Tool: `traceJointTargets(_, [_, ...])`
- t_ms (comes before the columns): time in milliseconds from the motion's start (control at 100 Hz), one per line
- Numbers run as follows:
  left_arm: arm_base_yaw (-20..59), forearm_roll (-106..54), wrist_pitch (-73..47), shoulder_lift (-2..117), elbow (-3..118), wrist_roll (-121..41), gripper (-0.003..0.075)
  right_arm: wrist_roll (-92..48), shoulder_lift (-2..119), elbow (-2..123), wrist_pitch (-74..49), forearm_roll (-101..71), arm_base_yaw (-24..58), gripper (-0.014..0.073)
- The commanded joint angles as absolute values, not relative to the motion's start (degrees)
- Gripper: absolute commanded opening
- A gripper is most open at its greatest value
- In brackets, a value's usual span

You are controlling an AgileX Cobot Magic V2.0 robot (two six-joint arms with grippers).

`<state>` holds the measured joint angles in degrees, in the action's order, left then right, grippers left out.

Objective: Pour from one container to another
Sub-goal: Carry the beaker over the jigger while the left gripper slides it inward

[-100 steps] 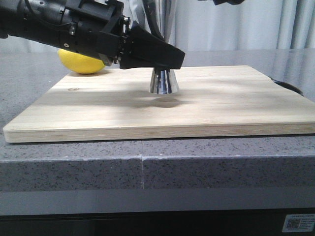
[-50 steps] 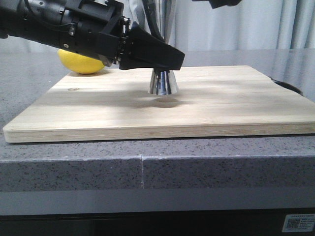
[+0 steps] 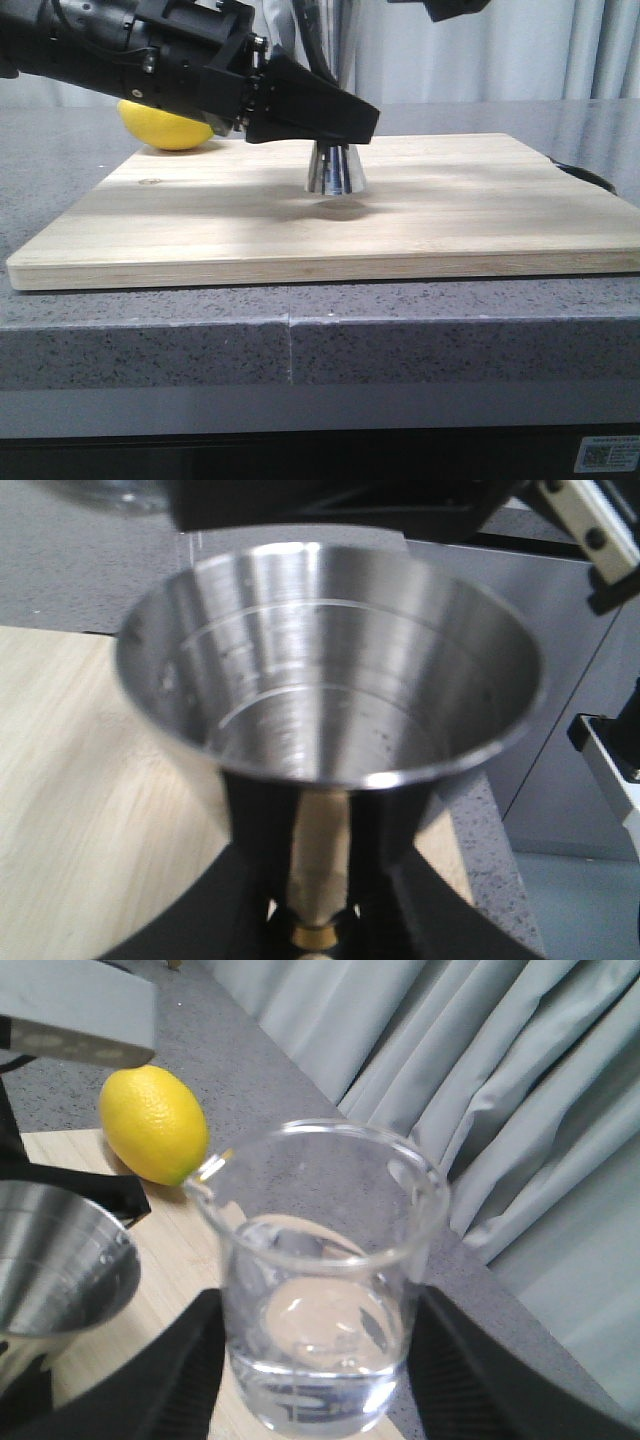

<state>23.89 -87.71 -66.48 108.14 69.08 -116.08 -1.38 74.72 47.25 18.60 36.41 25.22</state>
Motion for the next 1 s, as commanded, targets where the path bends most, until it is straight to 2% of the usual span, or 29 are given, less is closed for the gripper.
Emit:
traceJointTargets(0, [24.80, -91.55, -72.57, 104.74, 70.72, -116.06, -0.0011, -1.35, 73.09, 50.44, 23.04, 36.02, 25.26, 0.0318])
traceJointTargets(990, [24.80, -91.43, -72.67, 104.74, 70.72, -116.06, -0.0011, -1.35, 73.03, 51.66, 19.92, 40.97, 25.26, 0.0318])
